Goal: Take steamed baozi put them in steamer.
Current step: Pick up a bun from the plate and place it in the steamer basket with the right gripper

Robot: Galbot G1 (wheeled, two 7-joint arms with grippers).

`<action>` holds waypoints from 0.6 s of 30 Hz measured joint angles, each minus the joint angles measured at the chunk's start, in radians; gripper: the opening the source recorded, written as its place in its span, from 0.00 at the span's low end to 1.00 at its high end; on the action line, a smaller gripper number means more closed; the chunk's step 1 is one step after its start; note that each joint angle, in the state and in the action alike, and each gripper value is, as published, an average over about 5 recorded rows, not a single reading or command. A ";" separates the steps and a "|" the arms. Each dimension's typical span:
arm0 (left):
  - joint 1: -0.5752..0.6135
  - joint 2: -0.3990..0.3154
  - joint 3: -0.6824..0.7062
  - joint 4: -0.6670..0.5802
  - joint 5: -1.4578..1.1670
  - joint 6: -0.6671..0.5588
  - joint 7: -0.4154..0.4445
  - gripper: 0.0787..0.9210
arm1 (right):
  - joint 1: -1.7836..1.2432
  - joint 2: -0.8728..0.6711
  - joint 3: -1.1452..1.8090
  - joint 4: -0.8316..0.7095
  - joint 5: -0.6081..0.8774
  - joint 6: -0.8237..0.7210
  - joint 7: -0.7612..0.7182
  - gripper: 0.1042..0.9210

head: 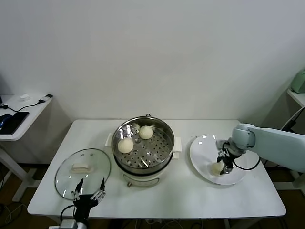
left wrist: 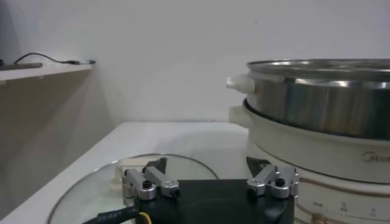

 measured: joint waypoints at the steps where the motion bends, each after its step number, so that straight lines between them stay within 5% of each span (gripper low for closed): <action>1: 0.000 0.000 0.000 -0.001 0.001 0.000 0.000 0.88 | 0.005 -0.002 -0.003 0.003 0.001 0.001 -0.002 0.52; 18: 0.008 0.002 0.004 -0.028 0.007 -0.001 -0.002 0.88 | 0.402 0.126 -0.122 0.079 0.127 0.123 -0.097 0.52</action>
